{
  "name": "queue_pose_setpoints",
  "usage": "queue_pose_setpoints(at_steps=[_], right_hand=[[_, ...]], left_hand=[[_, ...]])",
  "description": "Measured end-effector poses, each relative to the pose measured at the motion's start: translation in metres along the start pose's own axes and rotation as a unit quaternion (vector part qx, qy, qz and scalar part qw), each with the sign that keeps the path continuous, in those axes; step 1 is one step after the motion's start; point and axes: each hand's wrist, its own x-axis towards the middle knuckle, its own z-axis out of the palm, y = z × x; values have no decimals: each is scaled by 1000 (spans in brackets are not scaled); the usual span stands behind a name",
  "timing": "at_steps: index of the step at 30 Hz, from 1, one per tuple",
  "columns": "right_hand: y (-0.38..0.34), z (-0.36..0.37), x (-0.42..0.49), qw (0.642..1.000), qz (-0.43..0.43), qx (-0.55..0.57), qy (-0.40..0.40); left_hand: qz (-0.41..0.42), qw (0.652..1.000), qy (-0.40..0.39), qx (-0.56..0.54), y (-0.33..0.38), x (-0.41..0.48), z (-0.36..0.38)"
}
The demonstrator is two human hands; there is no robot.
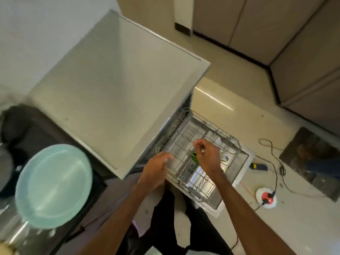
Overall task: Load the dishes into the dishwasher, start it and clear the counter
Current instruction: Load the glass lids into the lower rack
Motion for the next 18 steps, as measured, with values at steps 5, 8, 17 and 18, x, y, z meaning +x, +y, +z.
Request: queue_pose_setpoints(at_steps=[5,8,17,18], right_hand=[[-85,6,-19,993,-88,-1,-74],[-136,31,-39,980,-142,-29,-134],[-285,160,-145,887,-292,-60,-353],[-297,175,-160,874,-304,-66,-374]], left_hand=[[-40,988,147,-9,14,-73,-69],[-77,968,240,-7,10,-136,-101],[-252,840,473,-79,-44,-345,-150],[-270,823,492,-85,-51,-364,-153]])
